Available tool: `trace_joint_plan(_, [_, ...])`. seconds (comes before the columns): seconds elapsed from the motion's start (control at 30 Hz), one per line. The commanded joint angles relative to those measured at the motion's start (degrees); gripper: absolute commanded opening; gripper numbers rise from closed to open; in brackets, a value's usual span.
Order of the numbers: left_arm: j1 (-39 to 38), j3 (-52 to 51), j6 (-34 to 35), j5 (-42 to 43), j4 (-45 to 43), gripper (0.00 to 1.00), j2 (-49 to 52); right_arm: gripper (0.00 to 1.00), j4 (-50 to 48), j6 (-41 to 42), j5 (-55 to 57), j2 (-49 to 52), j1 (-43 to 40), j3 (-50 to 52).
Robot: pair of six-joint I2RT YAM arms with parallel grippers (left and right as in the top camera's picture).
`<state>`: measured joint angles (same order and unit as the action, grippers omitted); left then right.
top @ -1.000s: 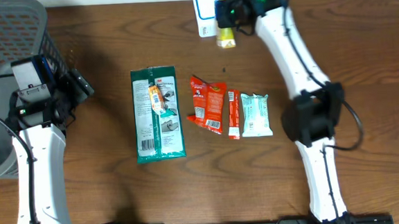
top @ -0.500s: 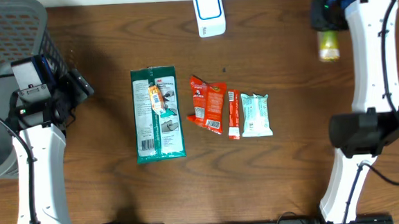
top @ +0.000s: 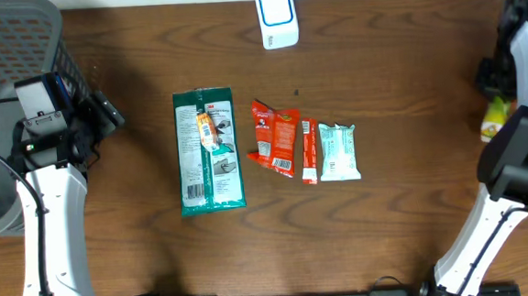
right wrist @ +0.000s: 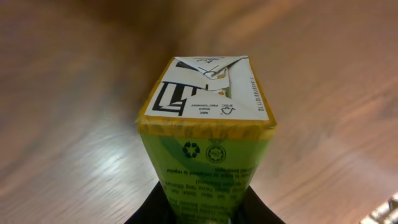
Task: Scan the item barcode
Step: 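Carry the carton to the right edge and set it down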
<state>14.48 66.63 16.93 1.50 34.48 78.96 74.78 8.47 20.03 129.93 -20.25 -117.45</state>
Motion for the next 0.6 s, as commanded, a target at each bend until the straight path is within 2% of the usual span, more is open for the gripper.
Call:
trace_joint_plan(0.0, [0.5, 0.79, 0.35, -0.92, -0.04, 0.88, -0.94, 0.2, -2.64, 0.94, 4.33, -0.9, -2.56, 4.15])
trace_joint_plan(0.03, [0.5, 0.79, 0.35, -0.92, -0.04, 0.88, -0.94, 0.23, -3.61, 0.96, 4.28, -0.9, -3.13, 5.46])
trace_joint_plan(0.17, [0.5, 0.79, 0.35, -0.92, -0.07, 0.88, -0.94, 0.5, -6.54, 0.9, 2.27, -0.9, -4.48, 9.42])
trace_joint_plan(0.2, [0.5, 0.79, 0.33, -0.92, -0.04, 0.88, -0.94, 0.63, -7.3, 0.9, 1.27, -0.9, -4.66, 10.25])
trace_joint_plan(0.23, [0.5, 0.79, 0.35, -0.92, -0.04, 0.88, -0.94, 0.72, -8.24, 0.83, -0.55, -0.9, -4.83, 10.91])
trace_joint_plan(0.33, [0.5, 0.79, 0.35, -0.92, -0.04, 0.88, -0.94, 0.75, -9.46, -0.42, -5.66, -0.9, -4.9, 11.65])
trace_joint_plan(0.57, [0.5, 0.79, 0.35, -0.92, -0.07, 0.88, -0.94, 0.76, -7.72, -0.87, -6.4, -2.34, -4.9, 9.97])
